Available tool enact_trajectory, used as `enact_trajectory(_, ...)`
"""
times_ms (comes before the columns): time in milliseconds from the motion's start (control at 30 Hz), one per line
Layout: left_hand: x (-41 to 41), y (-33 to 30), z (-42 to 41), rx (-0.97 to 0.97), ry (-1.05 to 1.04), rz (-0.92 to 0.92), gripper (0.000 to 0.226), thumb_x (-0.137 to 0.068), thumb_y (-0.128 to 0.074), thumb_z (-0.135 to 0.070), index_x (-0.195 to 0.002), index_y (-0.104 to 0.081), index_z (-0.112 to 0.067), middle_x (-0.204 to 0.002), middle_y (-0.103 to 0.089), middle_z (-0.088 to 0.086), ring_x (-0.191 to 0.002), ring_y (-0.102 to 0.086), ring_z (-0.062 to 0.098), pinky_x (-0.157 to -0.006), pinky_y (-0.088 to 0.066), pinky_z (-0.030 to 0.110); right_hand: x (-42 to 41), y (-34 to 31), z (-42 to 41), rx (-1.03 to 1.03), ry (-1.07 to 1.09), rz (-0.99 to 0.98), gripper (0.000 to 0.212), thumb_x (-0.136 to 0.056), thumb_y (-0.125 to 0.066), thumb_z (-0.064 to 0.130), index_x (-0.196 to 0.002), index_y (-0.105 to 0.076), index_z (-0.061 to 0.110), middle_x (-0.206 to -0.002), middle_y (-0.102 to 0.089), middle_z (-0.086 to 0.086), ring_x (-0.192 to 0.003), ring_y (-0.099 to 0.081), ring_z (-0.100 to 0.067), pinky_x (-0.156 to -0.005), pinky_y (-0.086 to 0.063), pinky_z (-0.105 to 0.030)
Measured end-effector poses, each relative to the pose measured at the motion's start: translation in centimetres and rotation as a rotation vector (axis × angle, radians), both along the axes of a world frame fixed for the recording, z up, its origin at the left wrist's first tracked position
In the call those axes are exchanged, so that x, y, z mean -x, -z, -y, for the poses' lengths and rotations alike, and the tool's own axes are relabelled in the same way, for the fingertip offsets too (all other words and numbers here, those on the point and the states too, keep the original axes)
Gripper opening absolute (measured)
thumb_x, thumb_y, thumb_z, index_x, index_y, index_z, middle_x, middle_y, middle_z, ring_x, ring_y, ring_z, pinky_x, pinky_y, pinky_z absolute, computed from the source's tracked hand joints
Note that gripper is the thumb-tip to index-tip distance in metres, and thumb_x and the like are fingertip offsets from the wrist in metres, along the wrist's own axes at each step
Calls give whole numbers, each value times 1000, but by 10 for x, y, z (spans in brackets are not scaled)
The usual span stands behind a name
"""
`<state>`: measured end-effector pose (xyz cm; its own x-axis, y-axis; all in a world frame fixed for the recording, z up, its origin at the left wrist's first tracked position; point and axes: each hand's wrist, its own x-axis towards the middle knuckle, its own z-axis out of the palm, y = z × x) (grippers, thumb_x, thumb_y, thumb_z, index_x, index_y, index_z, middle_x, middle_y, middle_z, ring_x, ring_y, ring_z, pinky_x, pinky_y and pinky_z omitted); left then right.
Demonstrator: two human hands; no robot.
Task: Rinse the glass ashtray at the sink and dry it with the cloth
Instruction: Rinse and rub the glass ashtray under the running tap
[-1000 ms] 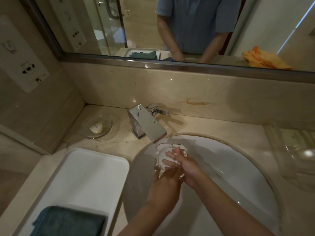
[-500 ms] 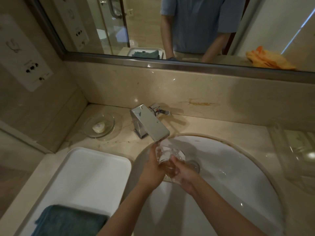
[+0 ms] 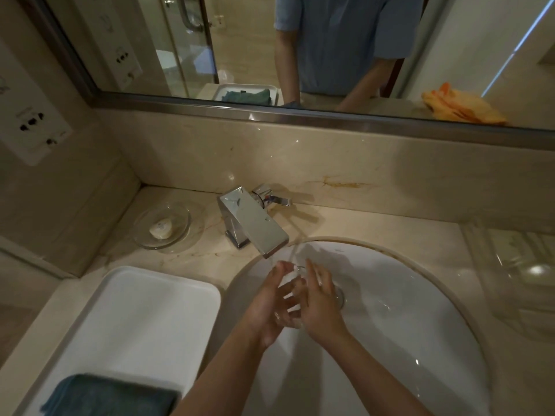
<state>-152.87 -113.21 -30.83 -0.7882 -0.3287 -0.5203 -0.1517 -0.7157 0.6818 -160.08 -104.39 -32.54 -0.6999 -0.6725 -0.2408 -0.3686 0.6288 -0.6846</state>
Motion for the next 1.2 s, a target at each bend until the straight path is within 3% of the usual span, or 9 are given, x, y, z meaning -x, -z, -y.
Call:
enact_trajectory(67, 1, 3, 1, 11, 11, 10, 47, -88, -43, -53, -111, -58, -16, -100, -71, 11, -84, -70, 22, -64, -56, 32, -9, -4, 0, 5, -162, -75, 56, -100, -26, 34, -148, -1, 21, -157, 12, 3, -144, 3, -11, -117, 0, -31)
enact_trajectory(133, 0, 2, 4, 1, -17, 18, 51, -91, -39, -53, -109, -63, -12, -103, -73, 11, -93, -70, 23, -71, -57, 31, -23, -9, -1, 48, -302, -24, 54, -100, -22, 37, -148, -5, 18, -156, 11, 8, -140, 17, -3, -116, 10, -31)
enact_trajectory(233, -3, 3, 5, -66, -73, -43, 46, -77, -52, -55, -91, -73, -17, -94, -73, 7, -91, -70, 20, -75, -57, 32, -32, -19, -3, 89, -411, 97, 53, -100, -23, 37, -148, -10, 19, -155, 0, 12, -140, 10, 3, -113, 11, -21)
enact_trajectory(500, -5, 4, 4, -90, -116, -39, 42, -90, -45, -47, -112, -62, -15, -98, -74, 8, -86, -71, 23, -66, -58, 31, -22, -25, -5, -278, -325, -175, 59, -97, -13, 48, -148, 4, 23, -157, 9, 10, -142, 14, -3, -111, 17, -47)
enact_trajectory(600, -4, -1, 4, -91, -159, 1, 55, -92, -42, -49, -126, -54, -9, -116, -62, 18, -99, -62, 28, -84, -52, 39, -37, -21, -11, -219, -325, -186, 57, -96, -17, 51, -148, -13, 26, -158, -8, 8, -144, 1, -4, -114, 6, -47)
enact_trajectory(700, -10, 4, 5, -143, -188, -21, 56, -93, -41, -50, -127, -54, -7, -124, -58, 20, -116, -56, 33, -106, -40, 47, -41, -25, -11, -36, -337, 17, 48, -96, -21, 50, -140, -31, 35, -152, -27, 15, -142, -12, -3, -111, 6, -38)
enact_trajectory(900, -7, 2, -5, -77, -175, 23, 46, -92, -42, -49, -109, -65, -13, -104, -74, 10, -98, -69, 21, -90, -50, 37, -20, -20, 6, -219, -291, 64, 53, -98, -13, 49, -147, 2, 33, -157, 5, 16, -142, 11, -1, -115, 7, -54)
enact_trajectory(1033, -3, 1, -1, -94, -215, 1, 48, -94, -40, -47, -108, -65, -10, -106, -70, 16, -101, -65, 29, -94, -47, 42, -38, -18, 3, -281, -190, -41, 58, -96, -13, 52, -148, -10, 27, -158, -6, 11, -144, 2, -6, -114, 7, -55)
enact_trajectory(1200, -9, 8, 1, -125, -231, -17, 53, -91, -41, -50, -109, -66, -7, -103, -70, 16, -98, -66, 29, -88, -51, 39, -44, -22, 1, -15, -256, 94, 43, -99, -20, 43, -140, -30, 39, -151, -29, 16, -142, -14, -6, -112, 1, -39)
